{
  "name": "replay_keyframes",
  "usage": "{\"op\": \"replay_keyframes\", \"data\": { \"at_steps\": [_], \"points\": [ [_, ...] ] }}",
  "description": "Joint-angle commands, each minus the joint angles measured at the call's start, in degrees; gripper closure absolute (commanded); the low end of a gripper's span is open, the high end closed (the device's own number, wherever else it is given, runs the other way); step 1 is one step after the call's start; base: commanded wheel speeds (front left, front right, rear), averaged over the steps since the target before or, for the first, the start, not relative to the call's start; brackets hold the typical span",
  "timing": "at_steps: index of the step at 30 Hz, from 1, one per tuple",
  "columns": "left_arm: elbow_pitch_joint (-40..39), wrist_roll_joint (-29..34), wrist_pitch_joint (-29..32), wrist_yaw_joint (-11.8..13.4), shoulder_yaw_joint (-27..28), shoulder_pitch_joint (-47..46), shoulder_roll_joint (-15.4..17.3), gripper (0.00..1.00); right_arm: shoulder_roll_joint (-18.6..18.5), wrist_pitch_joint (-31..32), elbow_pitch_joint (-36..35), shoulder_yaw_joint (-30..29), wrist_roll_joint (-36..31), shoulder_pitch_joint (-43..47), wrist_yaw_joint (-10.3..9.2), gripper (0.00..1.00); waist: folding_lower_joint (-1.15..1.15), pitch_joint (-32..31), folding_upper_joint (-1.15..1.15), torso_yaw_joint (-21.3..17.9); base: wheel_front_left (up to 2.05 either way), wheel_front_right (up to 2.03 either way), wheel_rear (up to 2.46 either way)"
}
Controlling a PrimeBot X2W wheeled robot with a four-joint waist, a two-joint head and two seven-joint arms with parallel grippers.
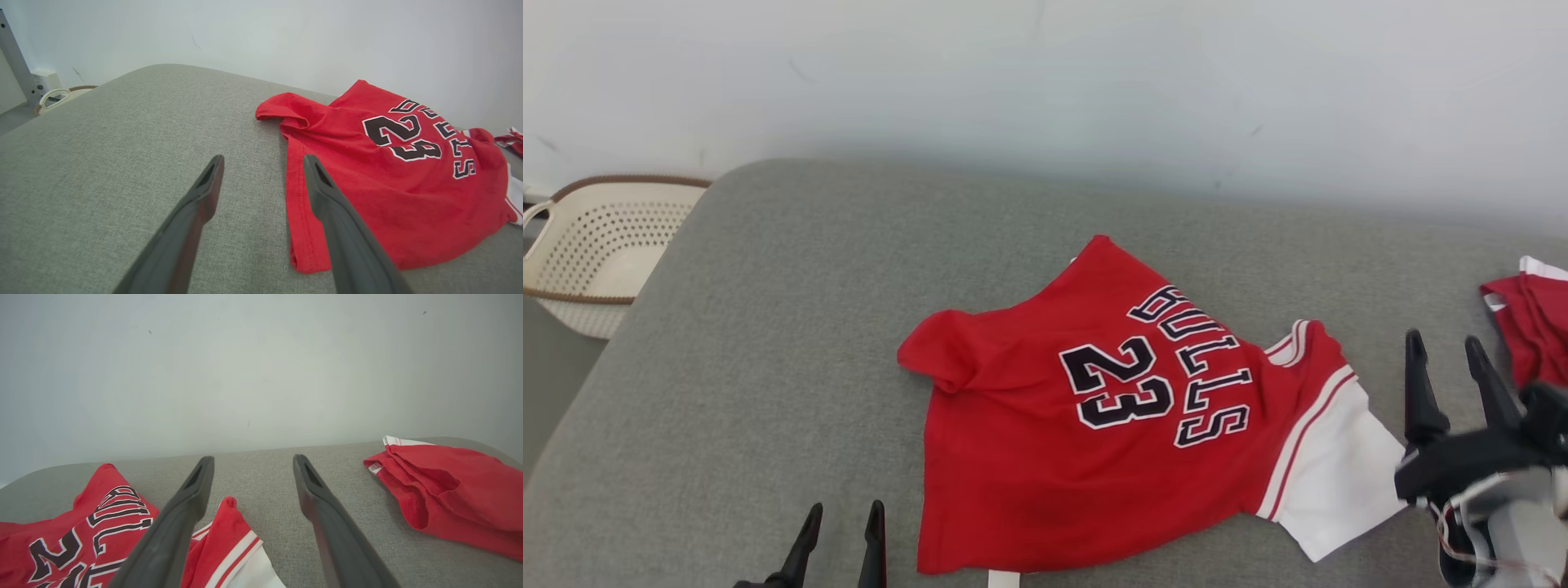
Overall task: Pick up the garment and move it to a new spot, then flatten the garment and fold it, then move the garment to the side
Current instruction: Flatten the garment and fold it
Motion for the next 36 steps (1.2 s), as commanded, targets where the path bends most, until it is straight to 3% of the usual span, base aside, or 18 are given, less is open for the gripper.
{"op": "replay_keyframes", "data": {
  "at_steps": [1, 10, 18, 26, 36],
  "points": [
    [-0.72, 0.59, -0.26, -0.32, 0.62, 1.21, 0.03, 0.0, 0.86, -0.22, -3.15, -1.17, -0.85, 3.89, 0.04, 0.0, 0.0, -1.72, 0.0, -1.98, 0.0, 0.0, 0.0],
    [-2.14, 3.57, -0.26, -0.82, 3.99, 2.43, 0.13, 0.0, 4.26, -0.15, -20.56, -5.46, -3.76, 17.78, 0.04, 0.0, 0.0, -3.17, 0.0, -5.64, 0.0, 0.0, 0.0],
    [-3.06, 4.68, -0.26, -1.22, 5.8, 3.11, 0.1, 0.0, 7.87, -0.15, -29.36, -5.55, -6.7, 26.62, 0.04, 0.0, 0.0, -4.08, 0.0, -8.22, 0.0, 0.0, 0.0],
    [-3.26, 6.84, -0.26, -1.4, 6.3, 3.67, 0.33, 0.0, 11.44, -0.15, -32.69, -5.83, -9.26, 31.6, 0.04, 0.0, 0.0, -5.59, 0.0, -11.0, 0.0, 0.0, 0.0],
    [-1.91, 8.96, -0.27, 0.15, 7.34, 3.31, 1.17, 0.0, 12.03, -0.16, -31.83, -4.48, -11.48, 31.8, 0.04, 0.0, 0.0, -6.29, 0.0, -11.71, 0.0, 0.0, 0.0]
  ]
}}
